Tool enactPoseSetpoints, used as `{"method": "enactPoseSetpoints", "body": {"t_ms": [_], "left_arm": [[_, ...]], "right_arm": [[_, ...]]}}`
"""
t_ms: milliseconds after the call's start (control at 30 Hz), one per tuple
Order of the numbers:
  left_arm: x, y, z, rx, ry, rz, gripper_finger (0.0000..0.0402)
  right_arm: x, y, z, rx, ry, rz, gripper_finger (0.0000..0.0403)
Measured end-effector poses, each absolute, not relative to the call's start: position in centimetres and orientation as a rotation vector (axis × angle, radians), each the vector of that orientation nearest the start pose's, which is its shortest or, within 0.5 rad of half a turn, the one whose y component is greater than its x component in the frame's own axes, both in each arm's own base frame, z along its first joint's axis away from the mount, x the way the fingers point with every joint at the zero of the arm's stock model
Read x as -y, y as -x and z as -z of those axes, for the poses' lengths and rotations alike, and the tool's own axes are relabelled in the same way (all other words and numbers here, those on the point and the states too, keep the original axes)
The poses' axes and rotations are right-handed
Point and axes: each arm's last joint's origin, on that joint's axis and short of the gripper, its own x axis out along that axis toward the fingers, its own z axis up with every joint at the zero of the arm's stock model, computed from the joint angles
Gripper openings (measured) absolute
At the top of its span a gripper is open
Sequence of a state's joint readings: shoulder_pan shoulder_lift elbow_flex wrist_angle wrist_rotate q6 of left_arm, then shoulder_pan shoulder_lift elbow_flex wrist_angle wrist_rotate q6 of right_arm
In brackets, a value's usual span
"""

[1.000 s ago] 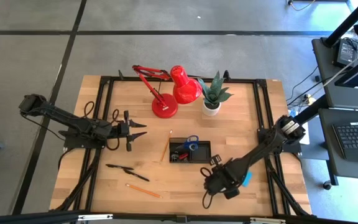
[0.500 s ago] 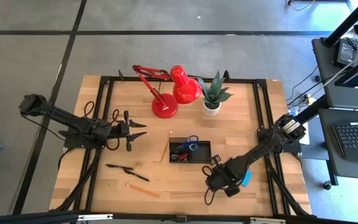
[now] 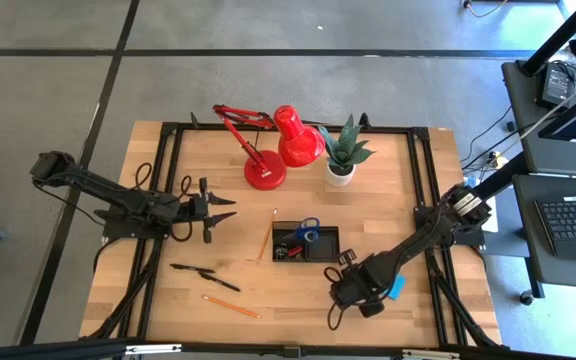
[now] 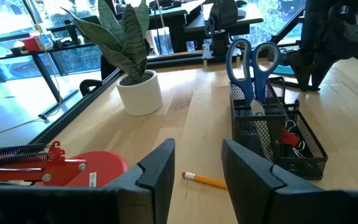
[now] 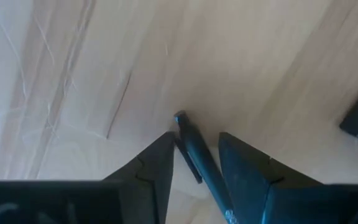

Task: Pick and place office supplies into organizer
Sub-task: Put the right black pen into the black desk organizer

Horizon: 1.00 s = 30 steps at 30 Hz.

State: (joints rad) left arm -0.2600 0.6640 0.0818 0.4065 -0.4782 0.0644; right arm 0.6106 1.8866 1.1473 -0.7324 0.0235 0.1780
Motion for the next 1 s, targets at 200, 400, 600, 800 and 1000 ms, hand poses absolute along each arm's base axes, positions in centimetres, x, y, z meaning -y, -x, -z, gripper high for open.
{"method": "enactPoseSetpoints", "body": {"t_ms": [200, 400, 600, 800, 1000], "left_arm": [[2.4, -14.0, -16.5, -0.171, -0.128, -0.212, 0.0127], [2.4, -14.0, -16.5, -0.171, -0.128, -0.212, 0.0127], [2.4, -14.0, -16.5, -0.171, -0.128, -0.212, 0.0127], [2.4, -14.0, -16.5, -0.171, -0.128, -0.212, 0.0127], [2.4, -14.0, -16.5, -0.171, -0.128, -0.213, 0.0127]], "right_arm": [[-19.3, -27.8, -13.9, -1.399, 0.328, -0.375, 0.0131], [-19.2, -27.4, -13.7, -1.413, 0.336, -0.373, 0.0131], [-19.2, -27.1, -13.6, -1.429, 0.374, -0.392, 0.0131], [-18.9, -26.6, -13.6, -1.484, 0.413, -0.394, 0.0131], [-18.8, -26.6, -13.6, -1.489, 0.417, -0.392, 0.0129]]}}
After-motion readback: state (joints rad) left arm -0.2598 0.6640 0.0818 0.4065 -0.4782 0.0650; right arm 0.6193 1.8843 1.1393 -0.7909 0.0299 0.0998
